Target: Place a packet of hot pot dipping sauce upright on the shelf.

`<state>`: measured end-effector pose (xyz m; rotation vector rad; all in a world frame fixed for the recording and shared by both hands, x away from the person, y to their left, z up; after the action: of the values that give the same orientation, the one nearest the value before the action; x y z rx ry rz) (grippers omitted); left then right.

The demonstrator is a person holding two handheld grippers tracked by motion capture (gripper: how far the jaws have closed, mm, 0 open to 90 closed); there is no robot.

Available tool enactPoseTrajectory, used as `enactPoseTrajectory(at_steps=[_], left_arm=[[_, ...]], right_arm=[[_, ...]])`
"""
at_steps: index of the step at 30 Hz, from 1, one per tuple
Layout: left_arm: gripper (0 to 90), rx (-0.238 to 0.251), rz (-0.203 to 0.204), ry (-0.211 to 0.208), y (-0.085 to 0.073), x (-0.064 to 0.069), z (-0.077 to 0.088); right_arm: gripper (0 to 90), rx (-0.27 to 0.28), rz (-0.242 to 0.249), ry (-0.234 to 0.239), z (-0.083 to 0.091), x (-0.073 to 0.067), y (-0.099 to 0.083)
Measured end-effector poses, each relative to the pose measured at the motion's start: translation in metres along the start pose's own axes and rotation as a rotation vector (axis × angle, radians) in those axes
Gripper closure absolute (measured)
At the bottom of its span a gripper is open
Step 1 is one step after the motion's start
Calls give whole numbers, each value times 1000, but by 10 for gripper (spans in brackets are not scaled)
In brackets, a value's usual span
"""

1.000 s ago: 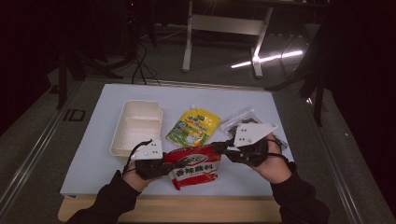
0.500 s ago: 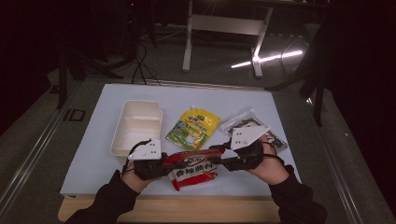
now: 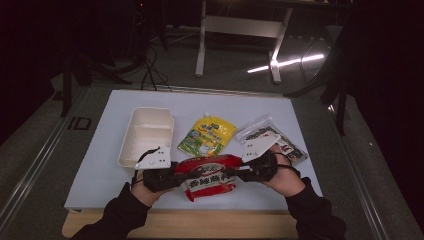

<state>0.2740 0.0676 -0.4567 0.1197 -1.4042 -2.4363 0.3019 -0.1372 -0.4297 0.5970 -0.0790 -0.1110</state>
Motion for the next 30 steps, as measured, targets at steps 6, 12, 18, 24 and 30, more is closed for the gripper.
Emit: enactPoseTrajectory(at_steps=[6,12,18,24,30], left_arm=[[900,11,20,-21,-2,-3,-1],[776,27,7,6,0,-1,1],[487,41,44,58,-4,-5,4],[336,48,88,70,-12,-8,5],[151,47,127,68,-22,-8,3]], right_arm=[[900,-27,16,-10,0,-5,1],[900,-13,17,-2,8,-5,4],[900,27,-4,-34,26,1,1],[900,57,-32,-61,43,10,-1],[900,84,-60,-82,54,19,1]])
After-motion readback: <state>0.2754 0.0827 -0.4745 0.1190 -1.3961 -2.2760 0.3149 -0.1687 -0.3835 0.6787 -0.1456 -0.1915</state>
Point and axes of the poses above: each handheld gripper's, and its own axes: z roughly backward along the jaws, y roughly out of its top, x roughly to its right, the point moved 5 cm from there along -z, roughly forward along the jaws, and after that the axes turned 14 degrees about -x, right-handed, at the moved point
